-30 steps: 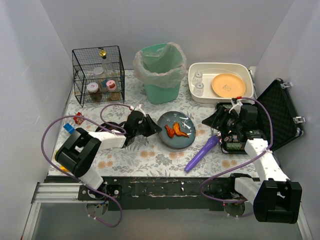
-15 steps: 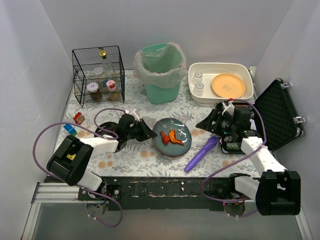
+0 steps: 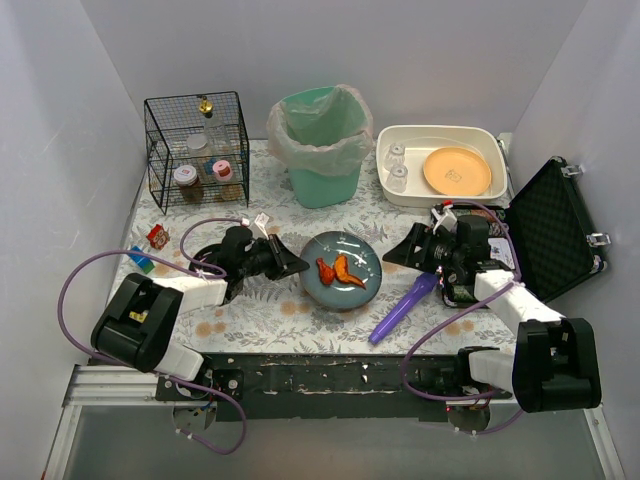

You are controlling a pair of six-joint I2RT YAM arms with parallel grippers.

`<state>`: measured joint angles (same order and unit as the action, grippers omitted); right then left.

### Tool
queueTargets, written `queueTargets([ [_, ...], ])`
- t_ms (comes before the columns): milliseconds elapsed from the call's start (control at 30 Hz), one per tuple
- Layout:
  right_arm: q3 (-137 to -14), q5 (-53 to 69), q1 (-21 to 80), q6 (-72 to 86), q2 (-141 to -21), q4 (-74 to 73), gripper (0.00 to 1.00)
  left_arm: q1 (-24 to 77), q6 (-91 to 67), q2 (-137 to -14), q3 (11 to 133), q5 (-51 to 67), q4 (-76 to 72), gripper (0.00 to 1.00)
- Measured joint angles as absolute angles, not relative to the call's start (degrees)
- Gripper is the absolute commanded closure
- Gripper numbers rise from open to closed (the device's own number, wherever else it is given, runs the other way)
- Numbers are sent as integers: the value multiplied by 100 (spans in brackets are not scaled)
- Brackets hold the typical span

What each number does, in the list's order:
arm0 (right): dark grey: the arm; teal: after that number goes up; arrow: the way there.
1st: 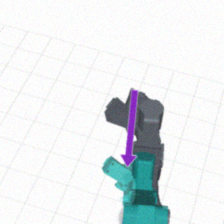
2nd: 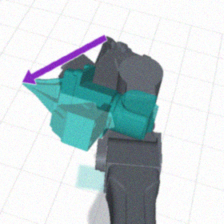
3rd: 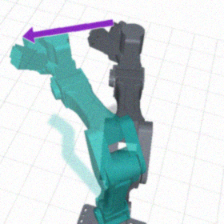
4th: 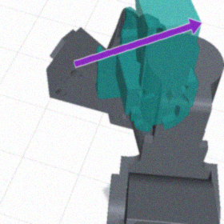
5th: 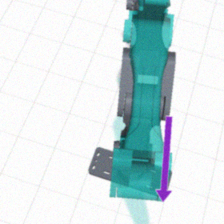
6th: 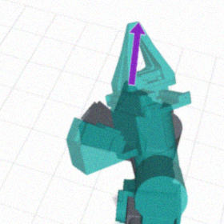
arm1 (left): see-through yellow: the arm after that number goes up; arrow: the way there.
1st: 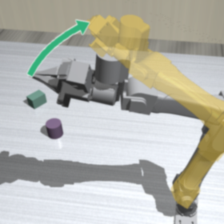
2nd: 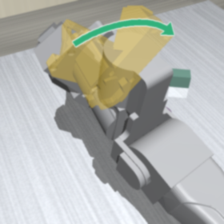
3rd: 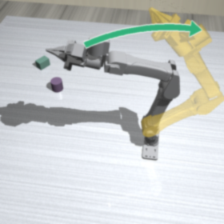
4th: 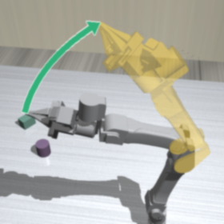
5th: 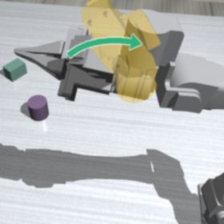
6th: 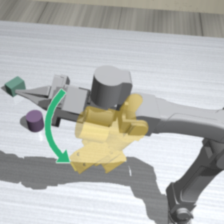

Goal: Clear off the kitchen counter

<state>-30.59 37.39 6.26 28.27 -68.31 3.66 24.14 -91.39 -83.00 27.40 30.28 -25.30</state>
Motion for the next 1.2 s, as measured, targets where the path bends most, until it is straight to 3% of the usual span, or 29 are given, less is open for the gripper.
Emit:
queueTargets([
  [767, -2727, 4370, 812, 3146, -7140, 1697, 11, 2329, -9437, -8093, 2733, 4093, -3179, 100],
  [900, -2716, 4539, 926, 3247, -7207, 1914, 17, 2324, -9522, -8086, 2733, 4206, -3282, 100],
  [1100, -2716, 4687, 1177, 3535, -7402, 2333, 42, 2320, -9568, -8086, 2735, 4311, -3326, 100],
  [1200, -2716, 4711, 1291, 3719, -7500, 2556, 49, 2320, -9572, -8086, 2735, 4333, -3326, 100],
])
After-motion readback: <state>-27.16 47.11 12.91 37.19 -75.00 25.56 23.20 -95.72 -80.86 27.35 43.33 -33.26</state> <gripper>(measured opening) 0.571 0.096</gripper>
